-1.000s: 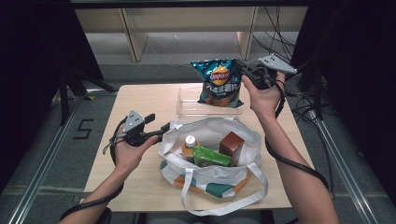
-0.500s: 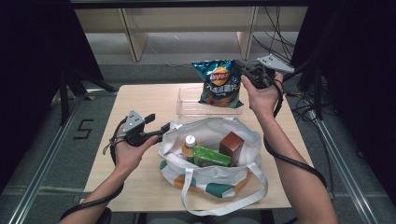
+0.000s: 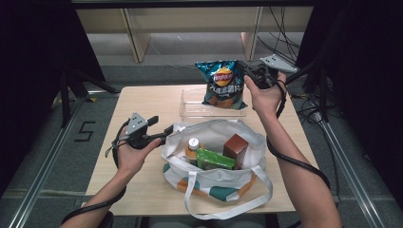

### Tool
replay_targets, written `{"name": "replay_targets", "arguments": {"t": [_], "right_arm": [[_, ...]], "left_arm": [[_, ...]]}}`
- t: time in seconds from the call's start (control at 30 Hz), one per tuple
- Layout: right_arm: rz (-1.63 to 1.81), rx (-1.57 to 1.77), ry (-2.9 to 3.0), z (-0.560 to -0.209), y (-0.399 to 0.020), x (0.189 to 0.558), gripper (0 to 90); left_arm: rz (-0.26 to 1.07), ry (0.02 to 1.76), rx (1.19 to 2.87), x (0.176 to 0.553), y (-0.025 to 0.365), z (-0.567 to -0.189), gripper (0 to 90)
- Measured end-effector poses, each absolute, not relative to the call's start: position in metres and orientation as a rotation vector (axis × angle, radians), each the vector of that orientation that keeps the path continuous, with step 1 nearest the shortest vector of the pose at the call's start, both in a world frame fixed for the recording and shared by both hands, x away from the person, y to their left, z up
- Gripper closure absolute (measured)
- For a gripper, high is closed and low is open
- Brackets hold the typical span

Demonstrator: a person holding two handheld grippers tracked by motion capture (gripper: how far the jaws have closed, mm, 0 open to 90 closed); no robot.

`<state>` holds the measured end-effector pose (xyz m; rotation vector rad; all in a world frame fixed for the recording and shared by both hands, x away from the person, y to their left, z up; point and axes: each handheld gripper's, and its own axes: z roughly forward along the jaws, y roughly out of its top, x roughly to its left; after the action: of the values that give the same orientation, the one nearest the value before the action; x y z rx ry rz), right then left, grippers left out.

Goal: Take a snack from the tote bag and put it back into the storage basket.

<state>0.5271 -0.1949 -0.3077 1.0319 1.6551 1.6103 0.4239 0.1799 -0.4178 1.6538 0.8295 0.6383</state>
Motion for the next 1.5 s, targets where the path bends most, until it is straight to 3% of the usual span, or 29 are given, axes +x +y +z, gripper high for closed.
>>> {"name": "replay_targets", "arguments": {"t": [1.5], "right_arm": [[1.589, 1.118, 1.686, -0.321, -0.179, 0.55, 90.0]], "left_arm": [[0.638, 0.829, 1.655, 0.424, 0.18, -0.418, 27.9]]}}
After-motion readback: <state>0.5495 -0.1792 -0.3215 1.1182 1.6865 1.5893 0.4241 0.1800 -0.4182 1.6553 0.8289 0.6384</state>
